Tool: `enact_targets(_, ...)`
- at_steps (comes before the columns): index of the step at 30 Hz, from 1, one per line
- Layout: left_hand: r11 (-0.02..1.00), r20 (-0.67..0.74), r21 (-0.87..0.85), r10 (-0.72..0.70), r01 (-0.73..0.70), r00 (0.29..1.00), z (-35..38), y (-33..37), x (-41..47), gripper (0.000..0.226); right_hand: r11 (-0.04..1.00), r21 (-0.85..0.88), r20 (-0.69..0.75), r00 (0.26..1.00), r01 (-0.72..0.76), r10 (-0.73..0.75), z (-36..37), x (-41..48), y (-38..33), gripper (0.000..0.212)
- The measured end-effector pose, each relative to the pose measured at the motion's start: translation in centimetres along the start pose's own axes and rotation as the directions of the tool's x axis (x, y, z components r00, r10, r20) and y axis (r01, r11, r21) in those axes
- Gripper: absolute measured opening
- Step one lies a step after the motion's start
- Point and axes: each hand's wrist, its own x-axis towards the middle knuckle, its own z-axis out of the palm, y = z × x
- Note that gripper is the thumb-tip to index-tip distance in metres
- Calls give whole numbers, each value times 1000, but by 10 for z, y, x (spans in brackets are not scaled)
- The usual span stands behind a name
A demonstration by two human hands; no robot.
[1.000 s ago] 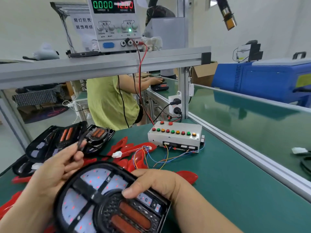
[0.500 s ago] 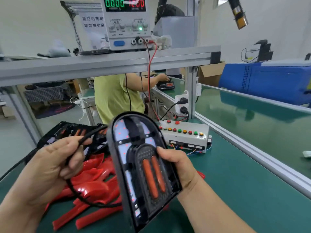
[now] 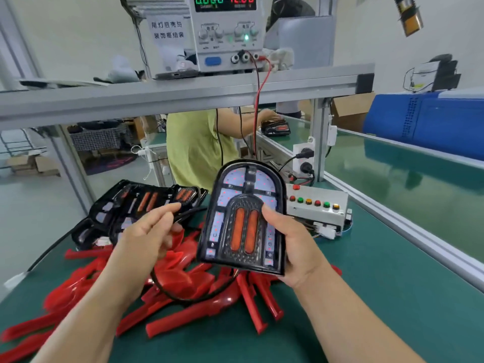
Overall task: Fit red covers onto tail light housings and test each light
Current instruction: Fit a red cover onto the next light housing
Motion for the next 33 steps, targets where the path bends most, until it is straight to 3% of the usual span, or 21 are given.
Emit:
enact_targets(4,992,73,-107,77,-69,994,20,9,-15,32,990,49,-83,988,135,-131,10,3,7,43)
enact_targets(7,988,167,-137,100,-77,981,33,12,-23,73,976,43,-95,974,211,-207,18,2,11,54)
enact_targets(9,990,100,-32,139,-137,985,40,15,-25,86,976,25,-72,974,218,-215,23,0,16,55)
enact_targets(12,971,-96,75,235,-228,967,44,21,-24,54,984,-11,-14,984,176,-176,25,-2,20,54)
enact_targets(15,980,-166,-39,188,-197,968,32,21,-20,18,989,-30,65,988,143,-140,24,-5,12,54)
enact_targets(17,979,-111,-40,197,-202,974,23,22,-19,16,990,-43,102,986,134,-129,20,-6,5,47)
enact_targets(20,972,-26,-8,234,-235,972,21,20,-19,17,993,-55,39,994,102,-100,14,-2,-3,40)
enact_targets(23,956,151,-253,193,-151,970,27,13,-18,40,992,30,-49,991,126,-124,8,2,-11,26)
enact_targets(25,902,53,-429,79,-49,995,26,10,-10,39,974,107,-115,976,198,-186,1,3,-21,24)
enact_targets(26,899,-66,-436,10,-38,998,24,9,-7,29,959,142,-147,963,245,-224,-2,3,-26,24)
enact_targets(27,936,-205,-351,-38,-37,978,23,7,-7,19,940,173,-177,948,293,-264,-6,3,-31,25)
enact_targets(29,999,-368,-11,38,-45,929,25,3,-15,16,901,205,-227,914,383,-337,-12,3,-40,29)
enact_targets(31,967,-250,214,189,-136,950,34,-1,-28,14,870,214,-267,883,445,-386,-19,2,-49,30)
enact_targets(33,909,57,295,291,-295,955,51,3,-44,8,850,230,-278,869,475,-410,-26,1,-54,28)
